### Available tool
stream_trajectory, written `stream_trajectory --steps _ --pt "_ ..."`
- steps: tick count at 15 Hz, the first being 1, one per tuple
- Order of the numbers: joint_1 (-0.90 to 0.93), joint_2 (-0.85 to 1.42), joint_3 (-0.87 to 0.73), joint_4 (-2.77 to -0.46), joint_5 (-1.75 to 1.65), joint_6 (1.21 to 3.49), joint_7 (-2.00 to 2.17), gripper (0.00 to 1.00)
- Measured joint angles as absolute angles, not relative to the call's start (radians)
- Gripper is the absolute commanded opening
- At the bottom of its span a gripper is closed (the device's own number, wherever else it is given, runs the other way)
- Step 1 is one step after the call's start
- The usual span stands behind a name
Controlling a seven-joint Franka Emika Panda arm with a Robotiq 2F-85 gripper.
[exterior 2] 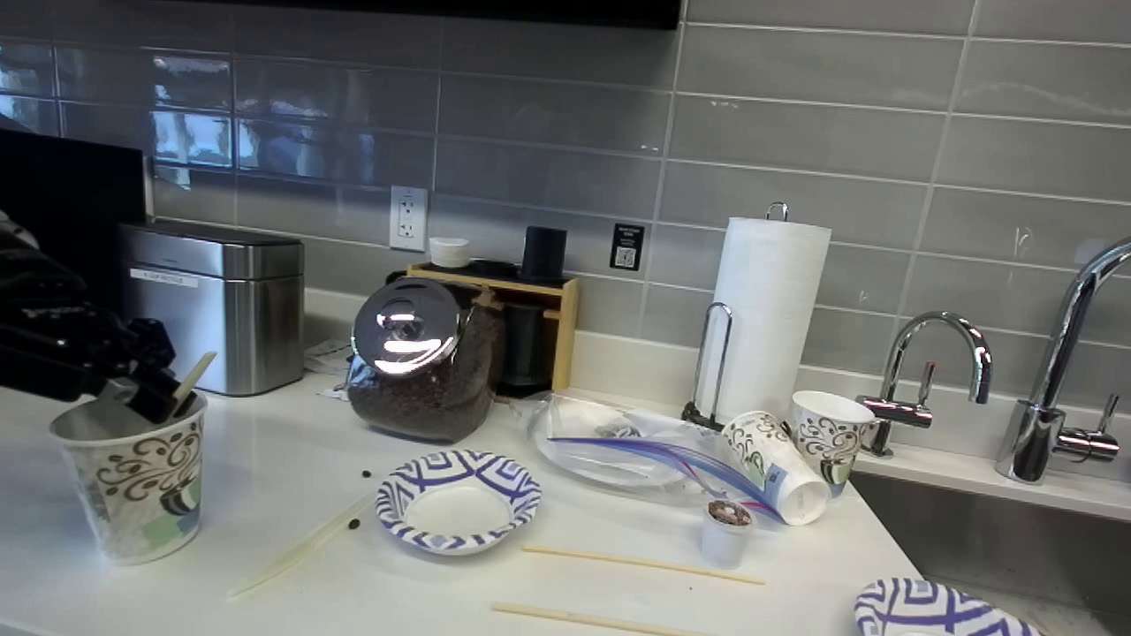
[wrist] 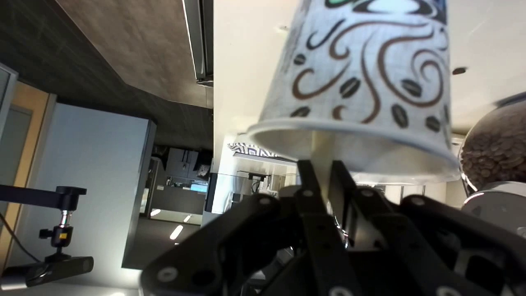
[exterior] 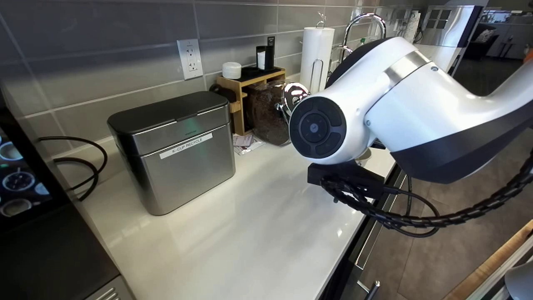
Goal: Scoop up the beans in the coffee cup with the spoon and put them onto the bowl
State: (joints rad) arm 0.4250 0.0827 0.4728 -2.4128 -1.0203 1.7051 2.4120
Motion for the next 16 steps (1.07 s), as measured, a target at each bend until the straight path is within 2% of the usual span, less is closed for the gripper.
stream_trajectory --steps 16 --pt "0.426 0.153 0.46 -2.366 -1.012 1.705 2.467 0.03"
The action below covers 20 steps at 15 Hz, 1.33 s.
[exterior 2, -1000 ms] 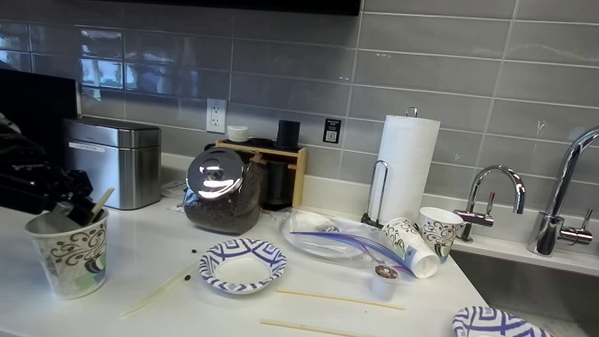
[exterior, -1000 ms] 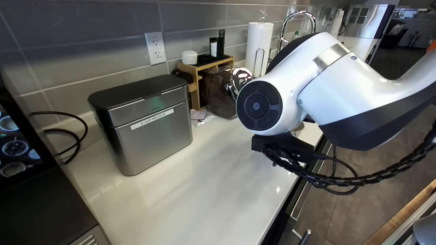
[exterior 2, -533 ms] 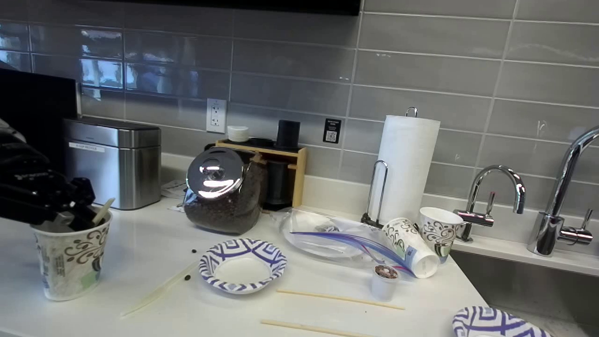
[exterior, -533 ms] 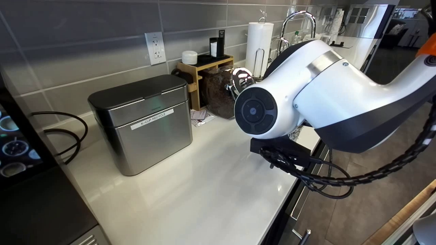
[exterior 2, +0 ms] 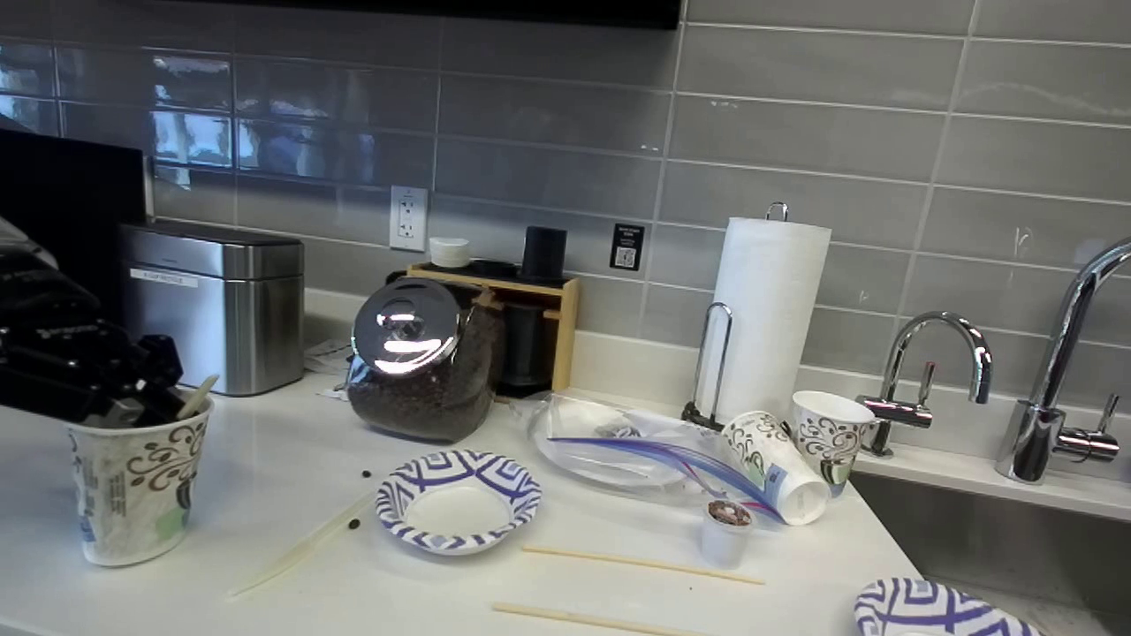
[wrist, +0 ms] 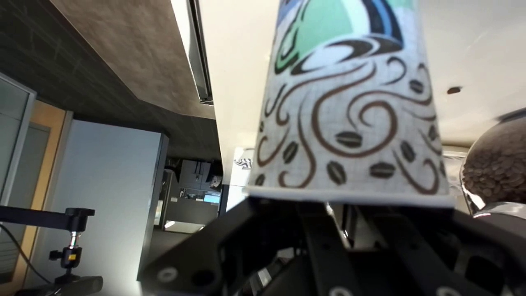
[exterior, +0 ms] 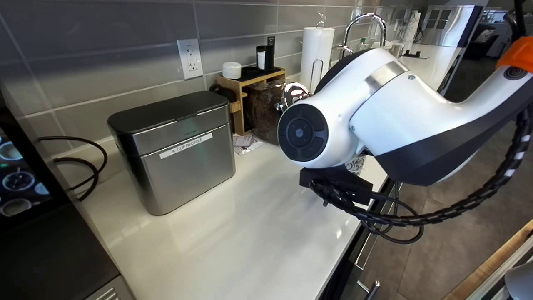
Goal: Scoop up the beans in the coffee cup with the spoon and put them onto the bowl
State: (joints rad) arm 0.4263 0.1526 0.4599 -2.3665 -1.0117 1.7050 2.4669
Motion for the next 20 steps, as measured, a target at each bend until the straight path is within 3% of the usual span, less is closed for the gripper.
stream_trajectory --steps 20 --pt "0.427 0.148 0.425 -2.332 -0.913 1.711 2.423 0.03"
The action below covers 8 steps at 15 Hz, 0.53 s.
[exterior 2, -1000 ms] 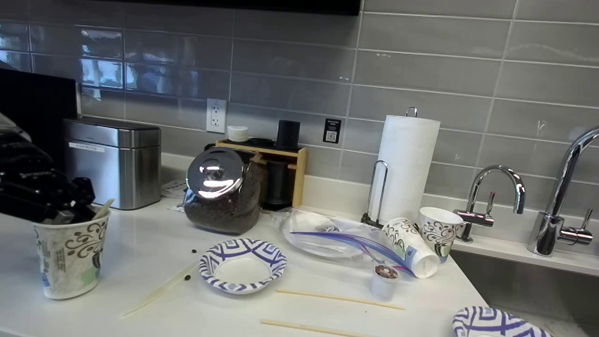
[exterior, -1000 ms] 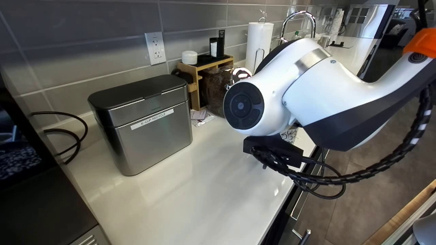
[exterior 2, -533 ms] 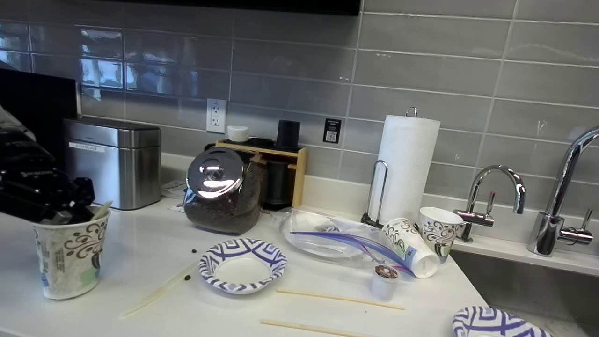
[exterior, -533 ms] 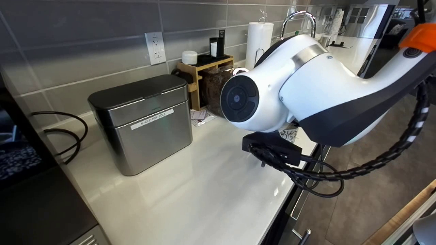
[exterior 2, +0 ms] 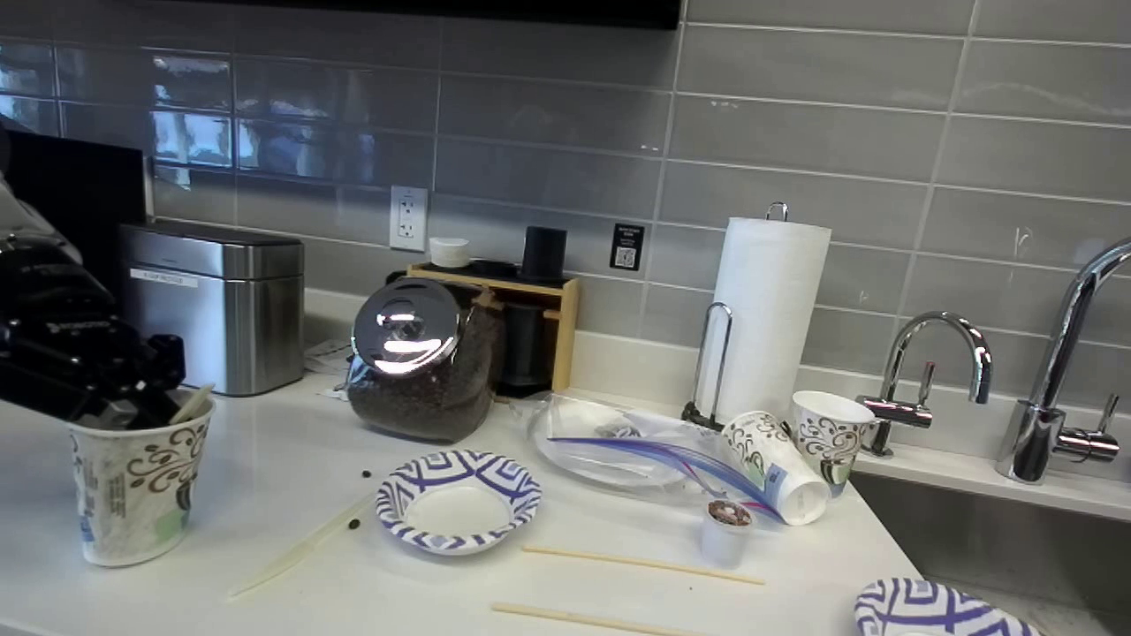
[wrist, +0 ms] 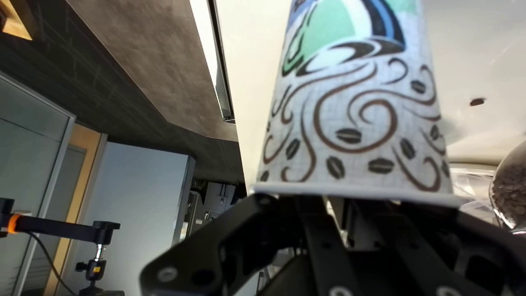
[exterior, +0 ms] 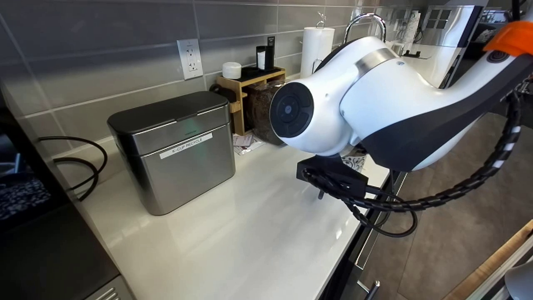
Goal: Scoop up the beans in the coffee cup with the spoon and put them onto the bowl
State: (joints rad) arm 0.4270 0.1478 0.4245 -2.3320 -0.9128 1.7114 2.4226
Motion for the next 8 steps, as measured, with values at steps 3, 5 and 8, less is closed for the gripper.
stream_trajectory --steps 3,5,8 --pt "0.422 0.137 0.415 -2.332 -0.89 1.734 2.416 0.03" --pt "0.419 0.128 0.408 -2.332 -0.871 1.753 2.408 0.03" --pt "0.412 0.115 0.396 -2.332 -0.843 1.772 2.393 0.03"
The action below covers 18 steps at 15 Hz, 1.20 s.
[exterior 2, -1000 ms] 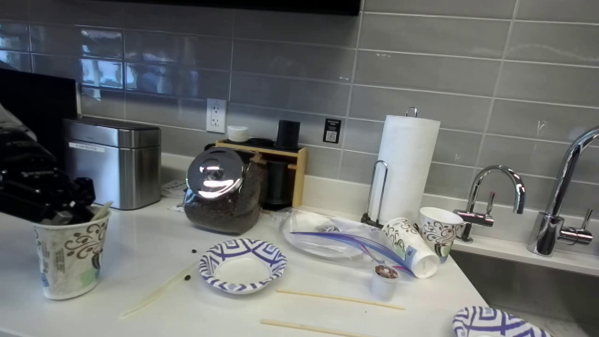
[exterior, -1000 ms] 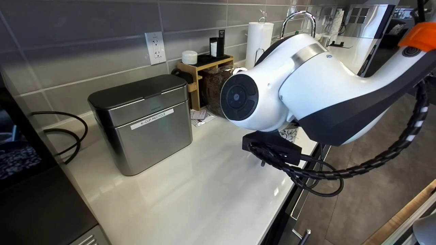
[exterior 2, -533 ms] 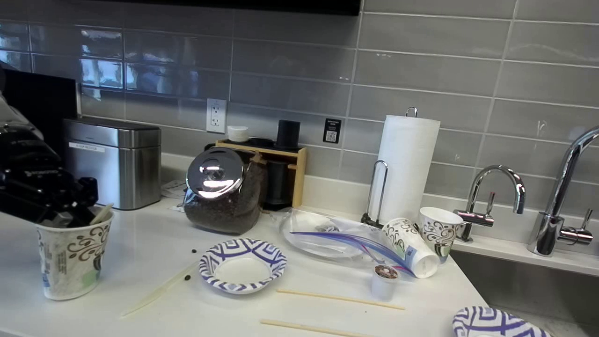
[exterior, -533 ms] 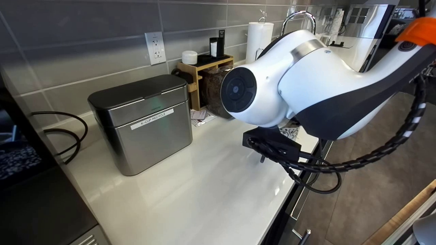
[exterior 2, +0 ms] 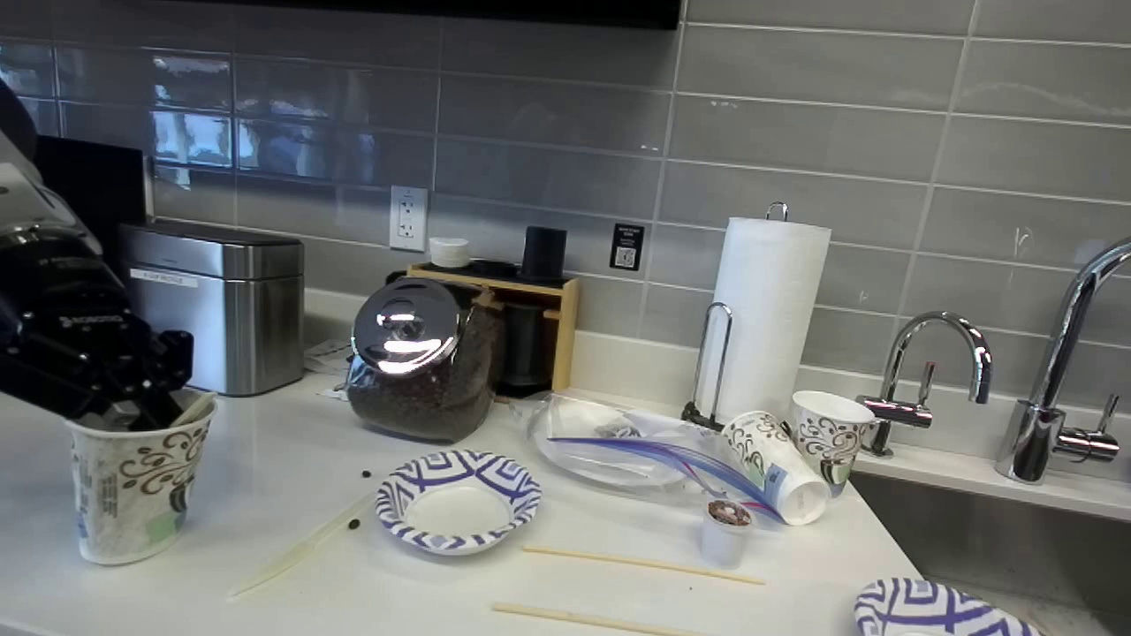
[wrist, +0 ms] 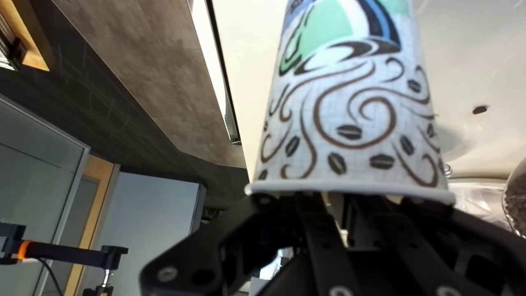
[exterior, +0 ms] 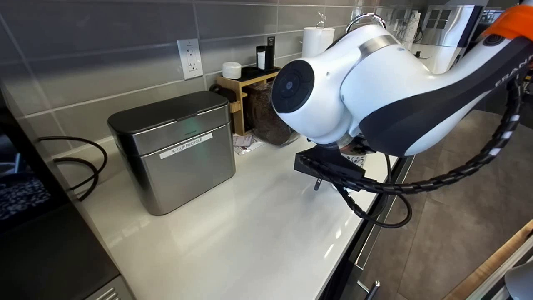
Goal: Scoop up the beans in the coffee cup with the spoon and put them onto the bowl
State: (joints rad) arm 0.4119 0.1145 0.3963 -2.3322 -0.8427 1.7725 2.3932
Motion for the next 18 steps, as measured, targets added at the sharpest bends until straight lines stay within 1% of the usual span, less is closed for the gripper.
stream_trajectory --steps 18 --pt "0.369 0.017 0.351 -2.343 -0.736 1.809 2.35 0.03"
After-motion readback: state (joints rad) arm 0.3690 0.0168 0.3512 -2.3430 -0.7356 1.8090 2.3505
